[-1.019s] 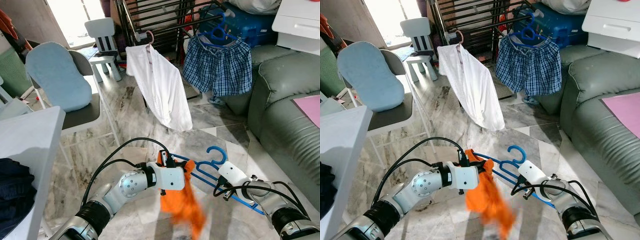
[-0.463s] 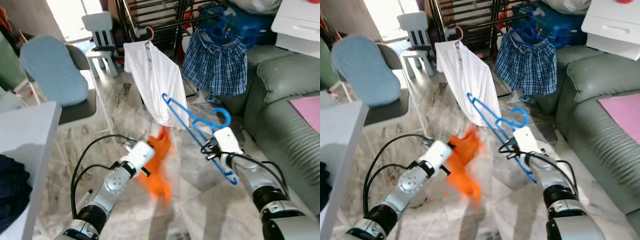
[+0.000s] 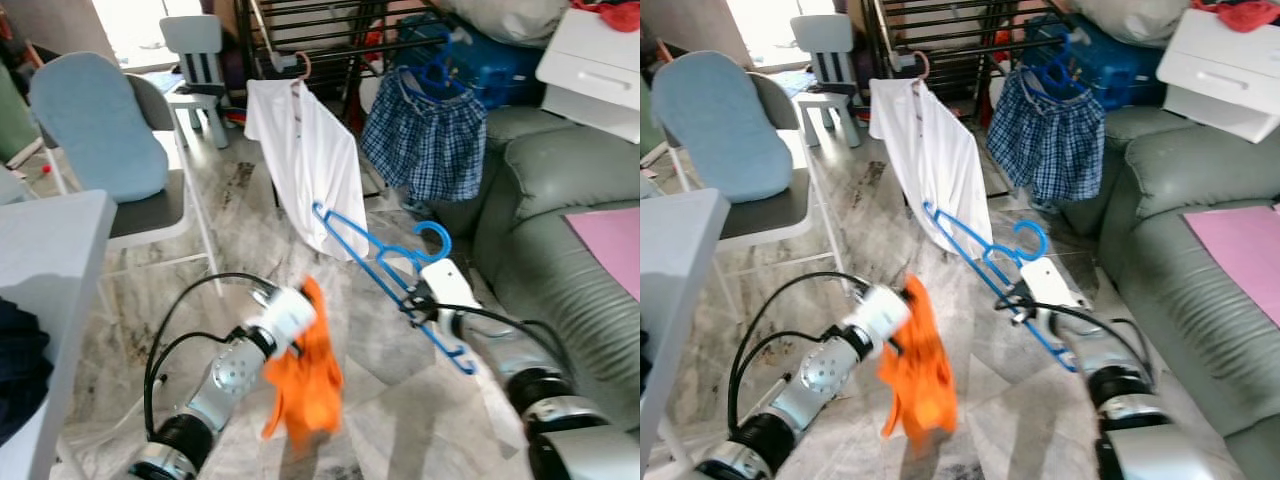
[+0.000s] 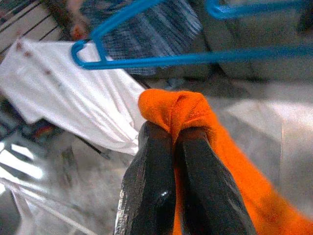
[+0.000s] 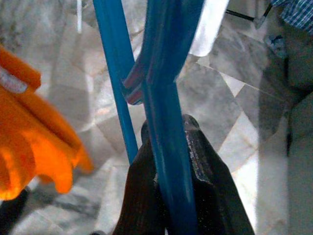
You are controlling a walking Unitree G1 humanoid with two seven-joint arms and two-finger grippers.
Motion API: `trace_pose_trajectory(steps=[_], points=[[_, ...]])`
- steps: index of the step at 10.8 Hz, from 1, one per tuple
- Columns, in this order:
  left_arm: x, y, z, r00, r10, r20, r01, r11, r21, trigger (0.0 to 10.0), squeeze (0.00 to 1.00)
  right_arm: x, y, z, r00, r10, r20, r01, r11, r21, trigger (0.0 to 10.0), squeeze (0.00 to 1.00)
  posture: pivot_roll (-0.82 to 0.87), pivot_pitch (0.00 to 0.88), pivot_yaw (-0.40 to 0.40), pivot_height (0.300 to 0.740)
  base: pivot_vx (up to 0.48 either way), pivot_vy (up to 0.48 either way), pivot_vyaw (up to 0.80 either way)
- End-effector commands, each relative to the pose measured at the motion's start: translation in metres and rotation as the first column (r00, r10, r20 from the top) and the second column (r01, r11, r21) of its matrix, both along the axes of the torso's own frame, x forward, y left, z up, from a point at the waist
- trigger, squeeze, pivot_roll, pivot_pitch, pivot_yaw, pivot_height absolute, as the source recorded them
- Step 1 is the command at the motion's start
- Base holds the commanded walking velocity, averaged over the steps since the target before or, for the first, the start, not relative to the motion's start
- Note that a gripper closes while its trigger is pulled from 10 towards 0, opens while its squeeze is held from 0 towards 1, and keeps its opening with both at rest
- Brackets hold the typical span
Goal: Hang hanger
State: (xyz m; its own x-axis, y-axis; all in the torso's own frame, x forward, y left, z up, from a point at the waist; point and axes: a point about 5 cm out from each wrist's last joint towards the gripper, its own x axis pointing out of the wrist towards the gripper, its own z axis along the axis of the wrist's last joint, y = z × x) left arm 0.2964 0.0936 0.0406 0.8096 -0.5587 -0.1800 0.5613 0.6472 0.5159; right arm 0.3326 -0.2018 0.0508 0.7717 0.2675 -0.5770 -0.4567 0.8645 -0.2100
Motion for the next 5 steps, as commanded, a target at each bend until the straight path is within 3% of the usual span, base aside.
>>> trace_pose_trajectory(steps=[1,2,3,4,5], points=[[0.002,0.008,-0.005,0.999,0.025,-0.031,-0.024,0.999,0.027,10.0,0.00,-0.005,-0.003,-0.003,0.999,0.040,-0.005,-0.040,0.999,-0.033,10.0,0.00,-0.16,0.000,0.047,0.740,0.000,0.000,0.00],[0.002,0.022,-0.019,0.965,0.183,-0.189,-0.197,0.979,-0.059,10.0,0.00,-0.013,-0.005,-0.010,0.998,0.055,0.005,-0.055,0.996,-0.064,10.0,0.00,-0.21,0.000,0.085,0.740,0.000,0.000,0.00],[-0.001,0.020,-0.027,0.923,0.248,-0.293,-0.299,0.943,-0.145,10.0,0.00,-0.018,-0.006,-0.014,0.999,0.033,0.020,-0.032,0.999,-0.041,10.0,0.00,-0.23,0.000,0.099,0.740,0.000,0.000,0.00],[0.000,0.017,-0.032,0.842,0.334,-0.423,-0.466,0.845,-0.261,10.0,0.00,-0.030,0.005,-0.027,0.998,-0.034,0.052,0.033,0.999,0.007,10.0,0.00,-0.26,0.000,0.132,0.740,0.000,0.000,0.00],[0.005,0.019,-0.027,0.818,0.365,-0.445,-0.528,0.783,-0.329,10.0,0.00,-0.036,0.013,-0.034,0.999,-0.031,0.035,0.031,0.999,0.020,10.0,0.00,-0.30,0.000,0.146,0.740,0.000,0.000,0.00]])
